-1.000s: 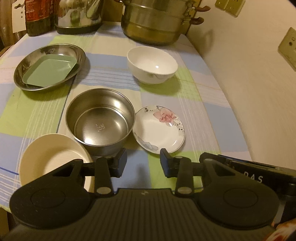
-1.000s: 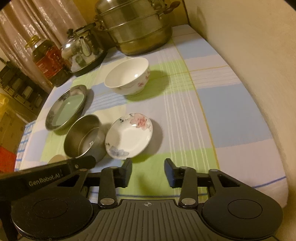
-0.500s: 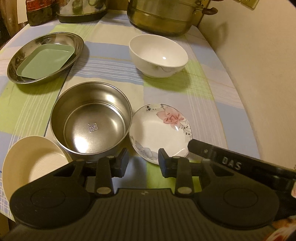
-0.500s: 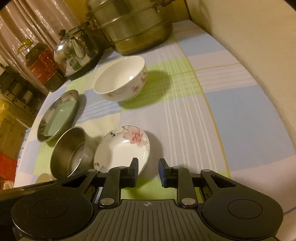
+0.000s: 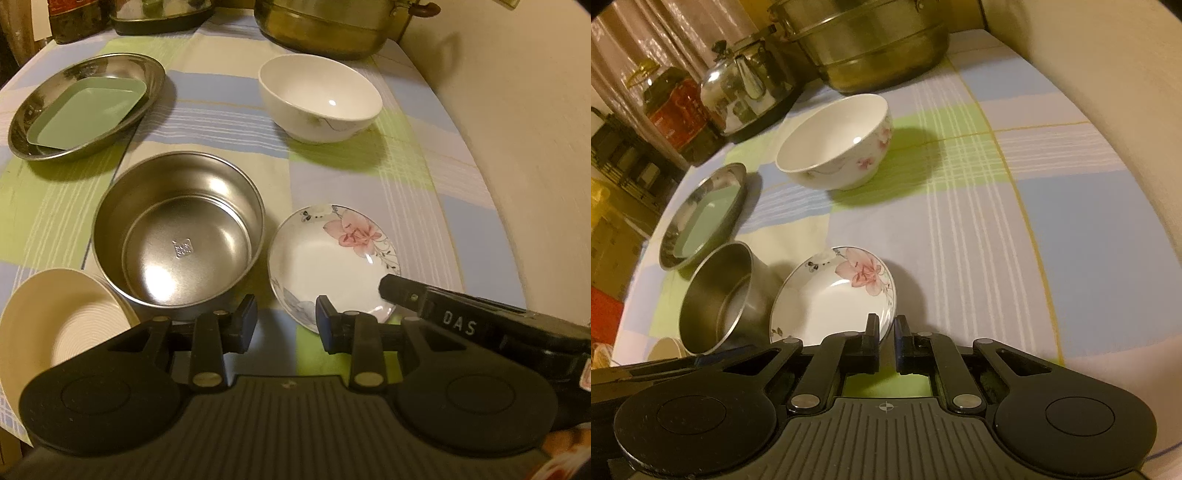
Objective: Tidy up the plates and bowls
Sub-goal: 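Close both tools on the rim of the floral saucer, then lift the floral saucer and carry it toward the steel plate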
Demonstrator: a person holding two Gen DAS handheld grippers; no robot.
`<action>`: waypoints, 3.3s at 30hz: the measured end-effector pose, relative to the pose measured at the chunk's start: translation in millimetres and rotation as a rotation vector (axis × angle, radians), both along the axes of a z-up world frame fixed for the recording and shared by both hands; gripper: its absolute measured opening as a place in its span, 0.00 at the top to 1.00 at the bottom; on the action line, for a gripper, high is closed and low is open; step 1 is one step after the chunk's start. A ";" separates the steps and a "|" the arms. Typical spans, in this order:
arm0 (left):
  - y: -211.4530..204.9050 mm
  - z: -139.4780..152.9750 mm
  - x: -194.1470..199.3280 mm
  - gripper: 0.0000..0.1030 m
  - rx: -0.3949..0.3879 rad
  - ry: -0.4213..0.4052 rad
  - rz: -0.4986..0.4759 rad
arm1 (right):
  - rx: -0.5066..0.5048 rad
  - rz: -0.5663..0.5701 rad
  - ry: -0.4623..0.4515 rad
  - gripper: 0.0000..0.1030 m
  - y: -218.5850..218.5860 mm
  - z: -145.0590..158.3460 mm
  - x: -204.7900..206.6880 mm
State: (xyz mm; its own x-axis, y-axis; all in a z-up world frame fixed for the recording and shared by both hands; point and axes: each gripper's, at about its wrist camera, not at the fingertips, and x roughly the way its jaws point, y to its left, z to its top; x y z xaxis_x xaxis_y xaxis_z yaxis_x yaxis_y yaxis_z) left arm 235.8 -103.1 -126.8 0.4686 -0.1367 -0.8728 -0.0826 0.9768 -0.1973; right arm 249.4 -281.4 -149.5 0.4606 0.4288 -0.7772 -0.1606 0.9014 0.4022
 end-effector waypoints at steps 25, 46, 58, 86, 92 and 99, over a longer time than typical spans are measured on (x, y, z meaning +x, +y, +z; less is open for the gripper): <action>-18.8 -18.0 12.1 0.89 -0.022 -0.010 -0.121 | 0.023 -0.104 0.046 0.92 -40.6 -0.1 -20.3; -20.4 -12.9 6.7 0.90 -0.007 -0.037 -0.148 | -0.006 -0.096 0.022 0.93 -31.4 0.1 -26.0; -16.0 -0.6 -3.9 0.90 -0.016 -0.063 -0.151 | -0.006 -0.093 0.000 0.93 -31.1 13.6 -33.9; 111.0 76.0 -26.1 0.90 -0.029 -0.179 -0.133 | 0.013 -0.063 -0.095 0.93 73.4 86.5 -51.2; 171.6 82.2 -16.5 0.90 -0.018 -0.194 -0.109 | 0.027 -0.039 -0.110 0.93 134.4 93.8 -40.1; 235.5 77.2 1.0 0.90 -0.012 -0.196 -0.079 | 0.035 -0.005 -0.113 0.93 201.3 89.2 -19.1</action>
State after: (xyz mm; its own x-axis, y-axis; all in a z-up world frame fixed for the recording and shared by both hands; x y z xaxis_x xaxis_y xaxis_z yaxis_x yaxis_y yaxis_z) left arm 236.8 132.4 -49.6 0.6165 -0.1894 -0.7643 0.0349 0.9763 -0.2138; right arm 230.3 -80.1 -60.3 0.5468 0.4524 -0.7045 -0.2027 0.8879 0.4129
